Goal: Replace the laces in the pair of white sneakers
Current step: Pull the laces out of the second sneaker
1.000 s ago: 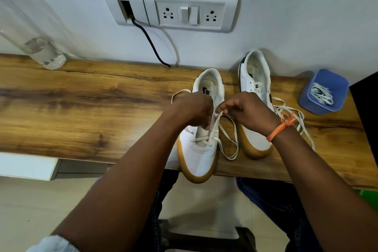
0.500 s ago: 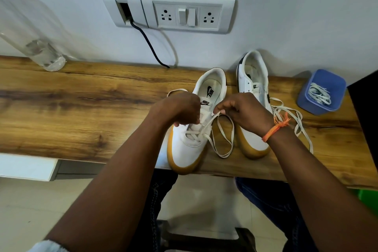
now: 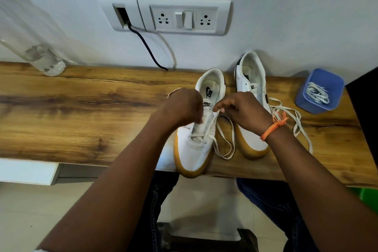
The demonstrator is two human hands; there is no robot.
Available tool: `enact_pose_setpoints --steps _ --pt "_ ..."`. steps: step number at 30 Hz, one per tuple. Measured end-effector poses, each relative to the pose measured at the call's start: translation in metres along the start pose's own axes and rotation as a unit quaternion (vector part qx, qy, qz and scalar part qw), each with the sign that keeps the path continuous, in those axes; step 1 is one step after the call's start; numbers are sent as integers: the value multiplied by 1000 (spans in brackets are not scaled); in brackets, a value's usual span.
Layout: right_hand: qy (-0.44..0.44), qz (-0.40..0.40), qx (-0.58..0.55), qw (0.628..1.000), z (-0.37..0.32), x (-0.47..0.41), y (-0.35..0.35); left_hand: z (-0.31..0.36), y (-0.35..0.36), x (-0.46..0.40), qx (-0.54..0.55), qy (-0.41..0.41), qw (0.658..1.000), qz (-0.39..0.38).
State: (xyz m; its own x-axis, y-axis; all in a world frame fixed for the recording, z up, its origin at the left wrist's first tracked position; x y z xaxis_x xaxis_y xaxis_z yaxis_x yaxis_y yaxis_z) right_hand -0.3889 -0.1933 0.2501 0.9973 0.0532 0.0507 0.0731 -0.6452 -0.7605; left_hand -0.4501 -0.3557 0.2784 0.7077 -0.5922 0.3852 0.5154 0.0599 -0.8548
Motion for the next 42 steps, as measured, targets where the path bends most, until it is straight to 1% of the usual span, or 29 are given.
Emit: enact_pose_setpoints --steps 2,3,6,8,10,14,16,18,22,23,25,27,29,30,32,35,38,39,41,42 --pt "1 -2 1 1000 0 1 -1 13 18 4 -15 11 995 -102" --pt "0 -1 2 1000 -1 1 -1 16 27 4 -39 11 992 -122" --pt "3 -1 -8 1000 -3 3 -2 20 36 -2 -62 16 992 -109" --pt "5 -7 -14 1000 -4 4 -1 20 34 -5 -48 6 991 -127" --pt "5 -15 4 1000 -5 4 1 20 32 -7 -45 -8 989 -141" --pt "-3 -1 56 998 -7 3 5 21 31 0 -123 -5 986 -111" --pt "-8 6 60 998 -8 3 6 18 33 3 -126 -3 986 -112" --pt "-7 8 58 998 -8 3 6 7 32 4 -107 -35 987 -116" --pt "2 6 49 999 -7 4 5 -31 19 8 -69 -141 985 -75" --pt "1 7 47 999 -8 4 4 -36 18 10 -68 -151 984 -71" --pt "3 6 46 999 -8 3 4 -36 19 10 -73 -133 986 -73" --pt "10 3 43 999 -9 2 4 -27 22 7 -45 -73 994 -70" --pt "12 2 45 999 -9 1 5 -15 20 3 -11 -8 999 -40" --pt "13 1 45 999 -9 1 5 -10 21 0 -4 9 1000 -28" --pt "13 -1 44 999 -8 1 5 -3 29 -5 -21 31 999 -31" --pt "12 -1 46 999 -7 0 6 2 39 -10 -74 43 995 -47" --pt "8 -5 43 999 -7 0 5 -2 29 -12 -66 22 996 -61" --pt "8 -5 40 999 -7 0 5 -7 23 -12 -69 5 996 -54" --pt "10 -6 35 999 -5 2 4 -24 7 -9 -84 -49 995 -17" --pt "8 -6 34 999 -5 2 3 -36 -1 -5 -82 -90 993 4"
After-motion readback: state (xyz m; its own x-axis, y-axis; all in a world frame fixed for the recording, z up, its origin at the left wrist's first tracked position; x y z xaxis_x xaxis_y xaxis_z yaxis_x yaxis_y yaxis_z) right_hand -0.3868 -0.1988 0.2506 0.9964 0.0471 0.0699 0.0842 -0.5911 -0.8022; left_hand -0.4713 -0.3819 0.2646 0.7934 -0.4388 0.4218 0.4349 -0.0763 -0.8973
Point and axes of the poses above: each hand's wrist, its own x-axis away from the middle knuckle, its own y-axis out of the palm, z = x × y, the point moved 3 cm from there along -x, towards the middle knuckle, and after that the axes turned 1 degree about z, right-handed, at the moved point
